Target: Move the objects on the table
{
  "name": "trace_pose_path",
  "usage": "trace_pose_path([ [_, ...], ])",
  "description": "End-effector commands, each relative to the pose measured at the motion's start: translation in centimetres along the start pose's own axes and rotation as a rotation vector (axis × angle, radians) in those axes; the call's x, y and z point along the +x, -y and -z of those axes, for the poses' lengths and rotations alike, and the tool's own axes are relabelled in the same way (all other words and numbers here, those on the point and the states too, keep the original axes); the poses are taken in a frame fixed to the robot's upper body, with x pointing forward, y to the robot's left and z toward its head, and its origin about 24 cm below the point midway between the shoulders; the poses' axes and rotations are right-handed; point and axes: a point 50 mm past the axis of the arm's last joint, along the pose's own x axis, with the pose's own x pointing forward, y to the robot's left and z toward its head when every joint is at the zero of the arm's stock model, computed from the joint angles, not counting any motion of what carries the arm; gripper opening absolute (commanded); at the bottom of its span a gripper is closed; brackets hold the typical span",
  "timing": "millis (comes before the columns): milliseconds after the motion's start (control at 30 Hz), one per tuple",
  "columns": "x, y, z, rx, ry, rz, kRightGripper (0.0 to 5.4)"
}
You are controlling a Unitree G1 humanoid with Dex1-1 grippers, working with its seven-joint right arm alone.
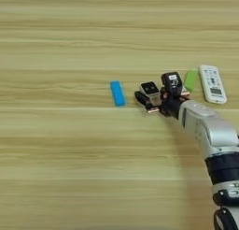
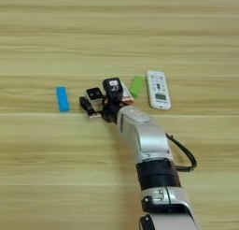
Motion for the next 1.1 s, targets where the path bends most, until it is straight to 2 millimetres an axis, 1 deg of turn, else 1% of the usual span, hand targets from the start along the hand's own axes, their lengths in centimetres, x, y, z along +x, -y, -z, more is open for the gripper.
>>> trace_pose_path([
  [33, -0.3, 0.1, -3.4, -0.059, 0.149, 0.003, 5.36],
  [233, -0.5, 0.0, -3.7, -0.054, 0.186, -0.004, 5.36],
  [333, -0.9, -0.3, -4.2, -0.07, 0.22, 0.012, 5.36],
  [500, -1.9, -2.4, -5.6, -0.074, 0.284, -0.014, 5.36],
  [700, -2.9, -4.4, -6.7, -0.067, 0.326, -0.057, 5.36],
  [833, -3.2, -5.8, -6.6, -0.078, 0.322, -0.107, 5.36],
  [933, -3.1, -6.8, -6.1, -0.084, 0.303, -0.15, 5.36],
  [1100, -2.7, -7.8, -5.1, -0.094, 0.267, -0.189, 5.36],
])
